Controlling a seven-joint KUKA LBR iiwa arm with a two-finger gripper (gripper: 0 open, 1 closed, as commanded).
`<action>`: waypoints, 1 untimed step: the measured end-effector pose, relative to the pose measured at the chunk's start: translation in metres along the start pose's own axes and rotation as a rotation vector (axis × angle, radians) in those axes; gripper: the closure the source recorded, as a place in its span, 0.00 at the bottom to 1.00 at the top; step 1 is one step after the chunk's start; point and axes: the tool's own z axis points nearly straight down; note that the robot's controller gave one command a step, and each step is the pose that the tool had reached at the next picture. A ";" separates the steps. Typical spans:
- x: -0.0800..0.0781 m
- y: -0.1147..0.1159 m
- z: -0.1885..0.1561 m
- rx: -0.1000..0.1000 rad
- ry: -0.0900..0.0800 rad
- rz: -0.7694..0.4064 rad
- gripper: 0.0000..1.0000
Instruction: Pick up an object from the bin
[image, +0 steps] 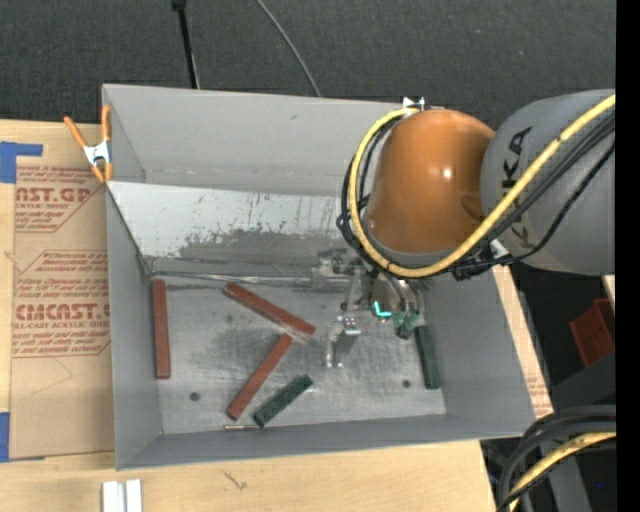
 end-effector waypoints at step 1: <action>-0.002 0.000 -0.004 -0.001 -0.008 0.001 0.00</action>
Offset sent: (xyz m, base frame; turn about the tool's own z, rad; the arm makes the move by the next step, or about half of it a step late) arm -0.0244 -0.0304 -0.1428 -0.3130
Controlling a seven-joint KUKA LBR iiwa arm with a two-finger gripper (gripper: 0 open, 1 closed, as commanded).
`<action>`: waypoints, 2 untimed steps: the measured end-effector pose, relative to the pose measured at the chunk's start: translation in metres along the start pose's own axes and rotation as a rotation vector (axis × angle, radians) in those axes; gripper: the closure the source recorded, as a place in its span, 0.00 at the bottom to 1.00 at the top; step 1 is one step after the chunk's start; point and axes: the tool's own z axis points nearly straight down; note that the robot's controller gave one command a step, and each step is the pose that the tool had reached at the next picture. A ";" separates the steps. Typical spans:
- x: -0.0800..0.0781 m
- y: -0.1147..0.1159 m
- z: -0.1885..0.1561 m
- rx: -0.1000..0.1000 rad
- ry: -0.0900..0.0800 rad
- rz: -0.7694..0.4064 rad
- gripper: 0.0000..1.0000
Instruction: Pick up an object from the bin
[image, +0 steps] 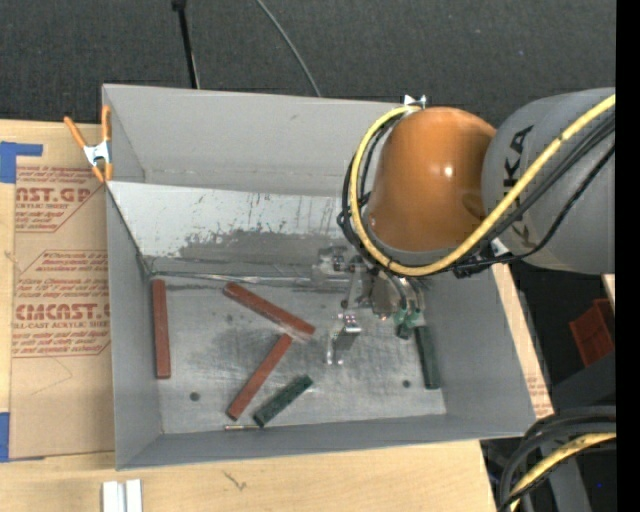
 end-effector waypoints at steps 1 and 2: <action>0.006 -0.008 0.040 0.000 -0.004 -0.090 0.00; -0.004 0.012 0.113 0.001 -0.005 -0.201 0.00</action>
Offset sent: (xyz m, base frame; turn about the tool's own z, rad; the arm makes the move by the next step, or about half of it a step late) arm 0.0090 0.0231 -0.1427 -0.2374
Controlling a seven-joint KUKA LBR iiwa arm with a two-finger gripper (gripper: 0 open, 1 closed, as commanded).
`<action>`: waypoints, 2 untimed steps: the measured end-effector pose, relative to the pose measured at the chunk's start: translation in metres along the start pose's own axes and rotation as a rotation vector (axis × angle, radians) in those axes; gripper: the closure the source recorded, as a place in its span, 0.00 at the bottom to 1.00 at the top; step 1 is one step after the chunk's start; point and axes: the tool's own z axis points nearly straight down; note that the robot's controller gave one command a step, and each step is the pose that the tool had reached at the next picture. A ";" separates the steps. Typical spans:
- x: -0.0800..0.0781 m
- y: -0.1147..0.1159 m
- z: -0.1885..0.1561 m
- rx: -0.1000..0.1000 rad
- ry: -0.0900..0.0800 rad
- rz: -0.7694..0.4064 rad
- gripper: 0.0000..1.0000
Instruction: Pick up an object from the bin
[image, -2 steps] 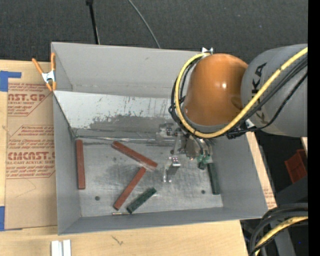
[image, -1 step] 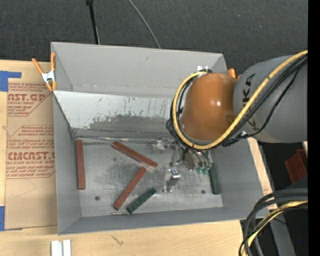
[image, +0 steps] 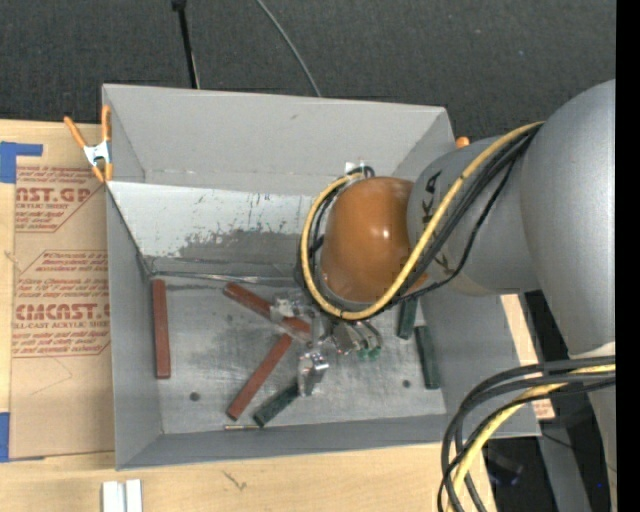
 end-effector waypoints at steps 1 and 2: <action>-0.019 -0.003 0.037 -0.006 0.030 0.021 1.00; -0.019 -0.004 0.037 -0.006 0.029 0.021 1.00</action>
Offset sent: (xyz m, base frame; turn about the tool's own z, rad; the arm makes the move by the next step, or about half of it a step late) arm 0.0000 0.0000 0.0000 0.0000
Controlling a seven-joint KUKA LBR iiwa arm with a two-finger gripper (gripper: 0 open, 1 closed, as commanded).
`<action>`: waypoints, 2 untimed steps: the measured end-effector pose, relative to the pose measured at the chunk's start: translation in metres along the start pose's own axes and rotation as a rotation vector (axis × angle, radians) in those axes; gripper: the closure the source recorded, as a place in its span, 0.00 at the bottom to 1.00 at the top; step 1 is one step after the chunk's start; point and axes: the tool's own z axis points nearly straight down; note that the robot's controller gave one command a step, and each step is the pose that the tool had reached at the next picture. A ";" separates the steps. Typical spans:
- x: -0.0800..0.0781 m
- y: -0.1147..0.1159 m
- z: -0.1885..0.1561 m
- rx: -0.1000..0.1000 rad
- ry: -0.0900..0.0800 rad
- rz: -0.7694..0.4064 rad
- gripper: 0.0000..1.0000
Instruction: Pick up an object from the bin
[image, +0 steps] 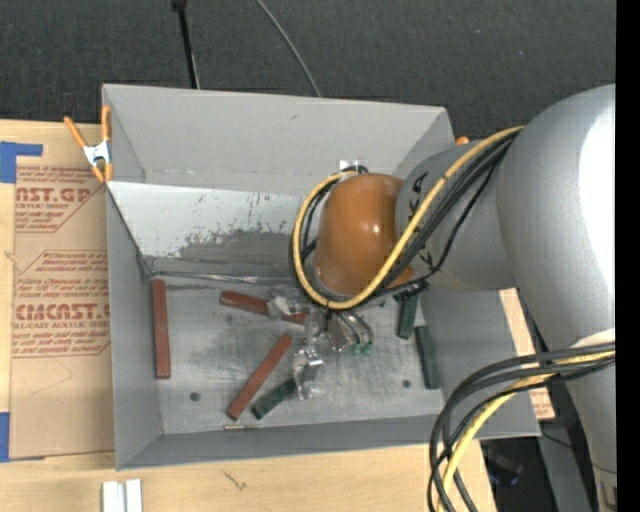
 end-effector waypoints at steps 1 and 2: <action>0.001 0.027 -0.043 0.006 -0.022 -0.084 1.00; 0.029 -0.086 0.002 0.006 -0.019 0.155 0.00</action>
Offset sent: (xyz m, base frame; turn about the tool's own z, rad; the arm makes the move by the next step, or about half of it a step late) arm -0.0116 -0.0863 0.0002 0.1488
